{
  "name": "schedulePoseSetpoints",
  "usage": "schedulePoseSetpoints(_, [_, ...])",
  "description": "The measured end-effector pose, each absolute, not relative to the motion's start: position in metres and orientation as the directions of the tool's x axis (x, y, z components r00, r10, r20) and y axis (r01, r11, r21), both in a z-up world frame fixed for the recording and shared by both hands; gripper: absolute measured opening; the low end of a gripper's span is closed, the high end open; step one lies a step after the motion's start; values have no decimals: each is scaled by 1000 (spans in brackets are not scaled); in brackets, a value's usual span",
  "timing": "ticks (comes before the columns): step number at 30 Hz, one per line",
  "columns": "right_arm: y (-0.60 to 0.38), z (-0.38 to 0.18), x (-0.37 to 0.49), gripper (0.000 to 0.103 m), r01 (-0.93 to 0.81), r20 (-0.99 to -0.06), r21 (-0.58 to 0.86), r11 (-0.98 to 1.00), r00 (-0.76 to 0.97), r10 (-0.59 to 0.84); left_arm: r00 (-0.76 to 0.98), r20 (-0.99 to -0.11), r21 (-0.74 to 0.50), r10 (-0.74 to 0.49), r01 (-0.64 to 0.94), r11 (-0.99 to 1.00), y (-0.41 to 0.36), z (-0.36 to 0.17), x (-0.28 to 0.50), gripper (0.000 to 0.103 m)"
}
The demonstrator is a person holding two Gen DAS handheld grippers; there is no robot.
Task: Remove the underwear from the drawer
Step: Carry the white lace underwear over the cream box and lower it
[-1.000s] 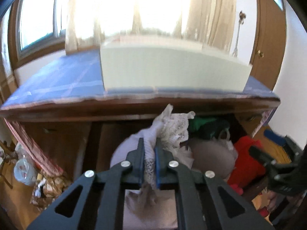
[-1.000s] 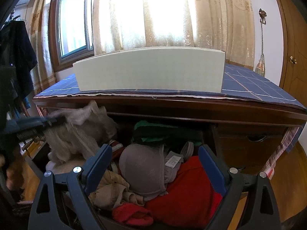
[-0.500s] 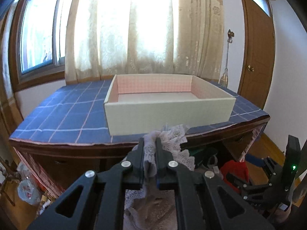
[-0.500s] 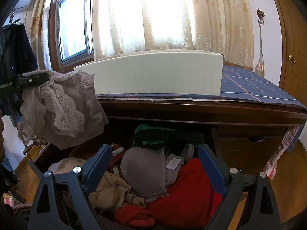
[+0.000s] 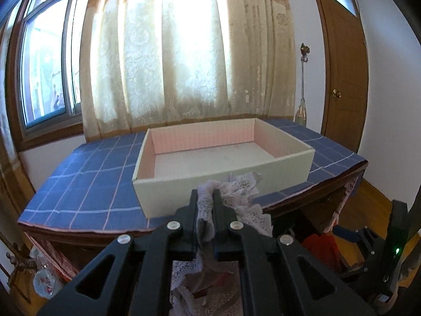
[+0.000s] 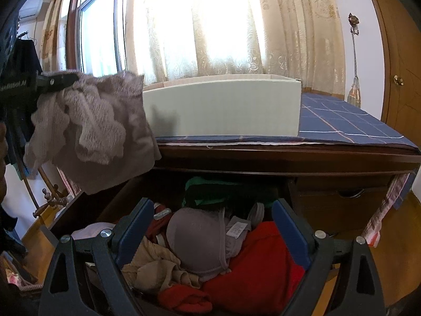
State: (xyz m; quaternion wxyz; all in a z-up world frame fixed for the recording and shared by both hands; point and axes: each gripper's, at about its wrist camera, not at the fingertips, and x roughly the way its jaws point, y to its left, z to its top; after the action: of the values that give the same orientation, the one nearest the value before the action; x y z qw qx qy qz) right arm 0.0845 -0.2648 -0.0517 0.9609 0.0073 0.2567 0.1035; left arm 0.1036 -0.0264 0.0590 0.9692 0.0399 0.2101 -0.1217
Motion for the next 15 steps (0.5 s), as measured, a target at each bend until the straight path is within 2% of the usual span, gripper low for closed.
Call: schedulePoseSetpoints(15, [-272, -57, 87, 95, -158, -509, 60, 986, 845, 167, 945, -272, 84, -183, 213, 973, -31, 142, 131, 4])
